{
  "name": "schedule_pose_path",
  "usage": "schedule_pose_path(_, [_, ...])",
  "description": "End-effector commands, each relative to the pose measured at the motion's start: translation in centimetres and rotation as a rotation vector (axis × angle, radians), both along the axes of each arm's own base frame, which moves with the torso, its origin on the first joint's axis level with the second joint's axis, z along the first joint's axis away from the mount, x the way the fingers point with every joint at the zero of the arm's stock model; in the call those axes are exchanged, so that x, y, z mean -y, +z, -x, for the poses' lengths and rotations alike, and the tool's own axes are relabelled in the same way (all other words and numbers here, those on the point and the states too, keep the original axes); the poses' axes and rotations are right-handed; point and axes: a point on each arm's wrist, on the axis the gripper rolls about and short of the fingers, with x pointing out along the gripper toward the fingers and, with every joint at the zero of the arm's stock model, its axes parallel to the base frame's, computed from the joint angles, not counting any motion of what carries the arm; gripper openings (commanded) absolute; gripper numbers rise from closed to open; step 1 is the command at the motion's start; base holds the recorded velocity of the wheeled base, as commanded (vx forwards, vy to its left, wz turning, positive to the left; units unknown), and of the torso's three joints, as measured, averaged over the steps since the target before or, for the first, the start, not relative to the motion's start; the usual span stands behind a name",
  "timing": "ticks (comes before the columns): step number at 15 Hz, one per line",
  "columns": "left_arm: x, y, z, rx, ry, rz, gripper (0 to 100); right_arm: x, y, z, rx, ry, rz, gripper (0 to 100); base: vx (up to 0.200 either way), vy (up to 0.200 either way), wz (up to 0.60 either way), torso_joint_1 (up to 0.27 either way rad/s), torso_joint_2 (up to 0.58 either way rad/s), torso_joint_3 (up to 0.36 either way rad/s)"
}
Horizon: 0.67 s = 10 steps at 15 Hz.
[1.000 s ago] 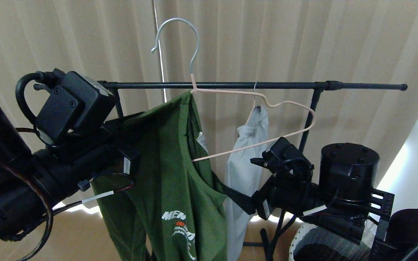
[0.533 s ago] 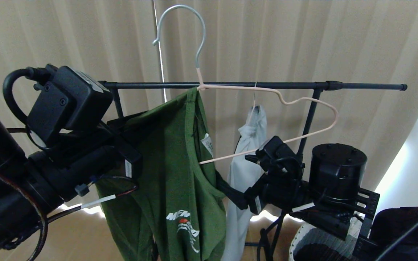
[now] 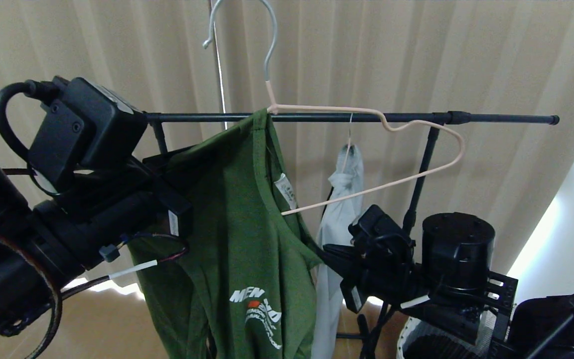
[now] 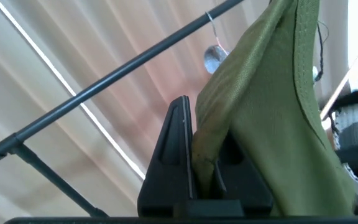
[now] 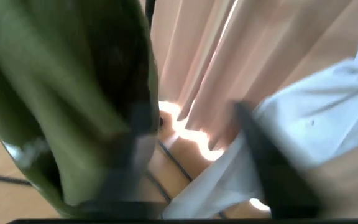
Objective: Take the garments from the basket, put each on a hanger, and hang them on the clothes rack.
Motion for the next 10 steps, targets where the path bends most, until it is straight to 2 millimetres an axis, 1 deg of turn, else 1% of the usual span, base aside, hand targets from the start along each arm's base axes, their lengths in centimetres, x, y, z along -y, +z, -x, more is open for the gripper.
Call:
schedule_pose_path(1, [0.0, 0.4, 0.0, 0.012, 0.001, 0.011, 0, 1.0, 0.3, 1.0, -0.001, -0.003, 0.002, 0, 0.000, 0.000, 0.00, 0.000, 0.00, 0.000])
schedule_pose_path(2, [0.0, 0.5, 0.0, 0.013, 0.001, 0.012, 0, 1.3, 0.4, 1.2, -0.001, -0.006, 0.002, 0, 0.000, 0.000, 0.00, 0.000, 0.00, 0.000])
schedule_pose_path(4, [-0.2, 0.4, -0.1, 0.011, 0.011, 0.010, 0, 2.6, 0.8, 1.7, 0.004, -0.029, -0.001, 0, 0.000, 0.000, 0.00, 0.000, 0.00, 0.000])
schedule_pose_path(7, [-1.0, -0.9, -0.4, -0.022, 0.048, -0.026, 0, 5.9, 2.5, 1.7, 0.046, -0.131, -0.029, 0, 0.000, 0.000, 0.00, 0.000, 0.00, 0.000])
schedule_pose_path(8, [-1.0, -1.0, -0.4, -0.026, 0.050, -0.031, 0, 6.2, 2.7, 1.6, 0.048, -0.141, -0.029, 0, 0.000, 0.000, 0.00, 0.000, 0.00, 0.000])
schedule_pose_path(9, [-1.3, -1.9, -0.3, -0.049, 0.058, -0.054, 0, 7.6, 3.5, 1.9, 0.050, -0.184, -0.029, 0, 0.000, 0.000, 0.00, 0.000, 0.00, 0.000])
schedule_pose_path(10, [-1.4, -2.5, -0.2, -0.066, 0.058, -0.068, 0, 8.4, 4.1, 2.1, 0.053, -0.207, -0.030, 0, 0.000, 0.000, 0.00, 0.000, 0.00, 0.000])
